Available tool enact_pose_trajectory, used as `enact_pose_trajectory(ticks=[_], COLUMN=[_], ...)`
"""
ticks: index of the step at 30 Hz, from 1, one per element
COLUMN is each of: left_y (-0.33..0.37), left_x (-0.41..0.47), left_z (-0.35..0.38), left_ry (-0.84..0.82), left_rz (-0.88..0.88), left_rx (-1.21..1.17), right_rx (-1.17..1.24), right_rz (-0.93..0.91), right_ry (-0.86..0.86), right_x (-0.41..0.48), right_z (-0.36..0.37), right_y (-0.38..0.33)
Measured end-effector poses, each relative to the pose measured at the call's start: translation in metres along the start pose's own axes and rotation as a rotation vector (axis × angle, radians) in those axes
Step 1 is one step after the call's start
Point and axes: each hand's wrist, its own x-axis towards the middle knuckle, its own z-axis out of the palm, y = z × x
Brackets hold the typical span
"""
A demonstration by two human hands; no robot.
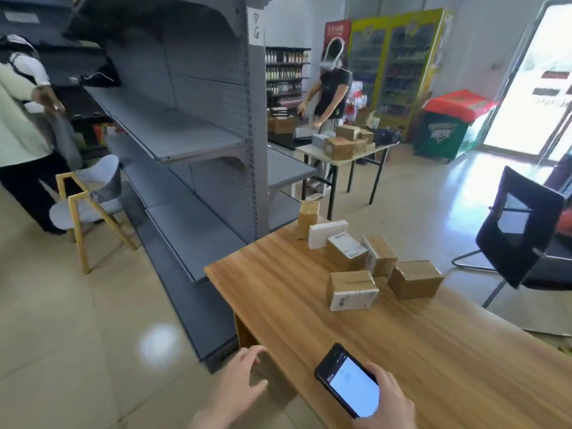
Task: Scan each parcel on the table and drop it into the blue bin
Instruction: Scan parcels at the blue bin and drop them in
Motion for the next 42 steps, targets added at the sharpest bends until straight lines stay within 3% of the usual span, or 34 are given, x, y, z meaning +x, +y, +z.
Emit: enact_pose_trajectory(ticks=[8,15,21,27,33,38,42], left_y=[0.088,0.133,0.139,0.129,0.122,0.117,0.118], left_x=[0.115,0.216,0.303,0.364,0.392,0.383,0.385], left_z=[0.027,0.055,0.079,0.080,0.068,0.070,0.069], left_ry=[-0.115,-0.066,-0.233,-0.331,-0.474,-0.653,-0.661], left_rz=[0.149,0.285,0.385,0.390,0.278,0.256,0.235], left_rx=[0.069,0.175,0.415,0.247,0.080,0.073,0.095], right_rx=[0.024,0.090,0.096,0.107,0.123,0.146,0.132], right_rz=[0.123,0.267,0.360,0.437,0.475,0.526,0.553], right_ry=[0.058,0.139,0.173,0.175,0.202,0.222,0.231], right_x=[0.052,0.084,0.120,0.162,0.191,0.195,0.187], right_z=[-0.061,-0.072,-0.060,-0.047,-0.042,-0.038,-0.036], right_y=[0.047,0.068,0.063,0.043,0.031,0.028,0.031])
